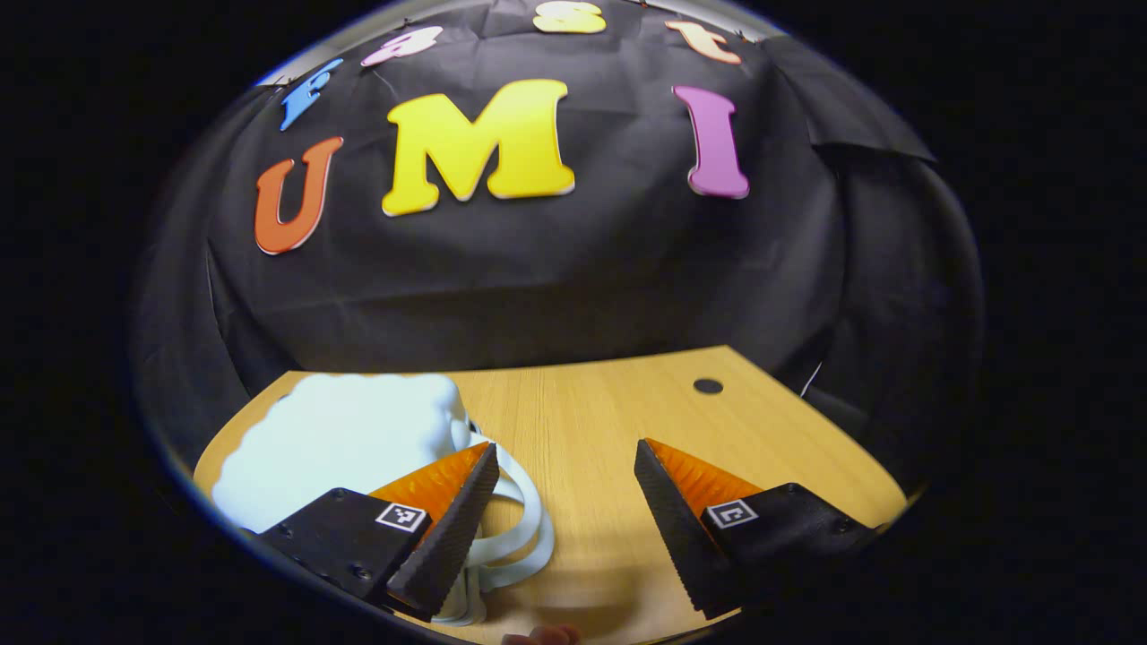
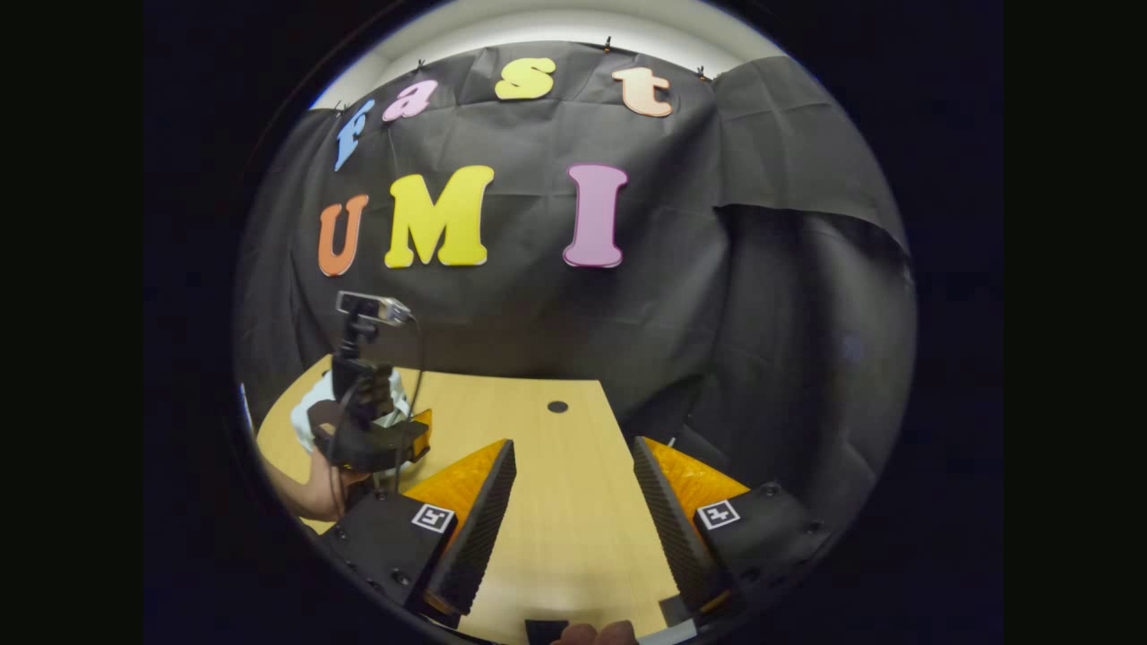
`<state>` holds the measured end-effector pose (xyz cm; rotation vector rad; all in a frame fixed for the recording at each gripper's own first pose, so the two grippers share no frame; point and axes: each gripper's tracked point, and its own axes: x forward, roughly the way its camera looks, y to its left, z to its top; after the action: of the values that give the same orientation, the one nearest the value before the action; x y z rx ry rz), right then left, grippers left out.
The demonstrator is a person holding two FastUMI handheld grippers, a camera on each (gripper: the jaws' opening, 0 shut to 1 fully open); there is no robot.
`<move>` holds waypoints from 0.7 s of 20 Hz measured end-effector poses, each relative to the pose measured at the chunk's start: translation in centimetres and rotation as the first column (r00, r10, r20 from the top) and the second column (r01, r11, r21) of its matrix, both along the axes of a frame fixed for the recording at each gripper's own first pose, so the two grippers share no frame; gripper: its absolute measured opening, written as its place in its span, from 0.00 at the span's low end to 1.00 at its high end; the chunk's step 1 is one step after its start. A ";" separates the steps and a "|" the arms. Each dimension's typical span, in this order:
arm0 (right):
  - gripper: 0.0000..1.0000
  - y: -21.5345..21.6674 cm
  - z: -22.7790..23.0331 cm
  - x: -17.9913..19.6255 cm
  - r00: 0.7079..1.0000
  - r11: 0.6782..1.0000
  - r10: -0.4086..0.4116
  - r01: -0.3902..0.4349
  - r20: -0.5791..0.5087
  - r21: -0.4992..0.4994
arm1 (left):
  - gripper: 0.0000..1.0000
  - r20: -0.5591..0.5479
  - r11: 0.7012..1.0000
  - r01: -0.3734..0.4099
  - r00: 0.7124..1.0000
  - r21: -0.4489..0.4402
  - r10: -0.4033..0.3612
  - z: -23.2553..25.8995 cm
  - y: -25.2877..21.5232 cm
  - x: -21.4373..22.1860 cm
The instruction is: First open the suitcase, pack the skin care products into it, and then close the suitcase.
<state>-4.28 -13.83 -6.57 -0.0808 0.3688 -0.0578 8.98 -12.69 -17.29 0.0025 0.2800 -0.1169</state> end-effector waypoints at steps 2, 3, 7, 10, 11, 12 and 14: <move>0.80 2.0 1.4 2.0 0.998 0.999 0.042 -0.043 0.054 0.027 | 0.97 0.086 1.000 -0.016 0.996 -0.018 0.017 6.2 2.0 -1.8; 0.80 3.2 2.3 3.0 0.994 0.997 0.064 -0.067 0.087 0.036 | 0.97 0.121 0.999 -0.025 0.992 -0.028 0.028 8.7 2.8 -2.7; 0.80 7.5 6.0 5.9 0.971 0.990 0.125 -0.137 0.202 0.045 | 0.96 0.213 0.995 -0.100 0.972 -0.014 0.101 15.5 7.2 -5.8; 0.79 9.9 7.9 6.3 0.957 0.988 0.137 -0.152 0.255 0.040 | 0.97 0.243 0.992 -0.123 0.962 -0.023 0.125 17.4 8.7 -8.1; 0.79 11.0 8.2 6.1 0.953 0.985 0.150 -0.167 0.264 0.040 | 0.97 0.257 0.992 -0.125 0.958 -0.023 0.127 17.9 9.2 -8.5; 0.79 11.6 8.2 5.9 0.951 0.984 0.159 -0.174 0.266 0.037 | 0.97 0.271 0.992 -0.124 0.954 -0.022 0.126 18.4 9.5 -8.9; 0.79 12.4 8.2 5.6 0.949 0.982 0.172 -0.187 0.263 0.034 | 0.97 0.293 0.992 -0.122 0.949 -0.015 0.121 18.9 9.8 -9.6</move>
<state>1.29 -1.39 1.60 -0.0480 0.0996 0.1224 -0.66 -2.92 1.57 0.0056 -0.0172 0.0072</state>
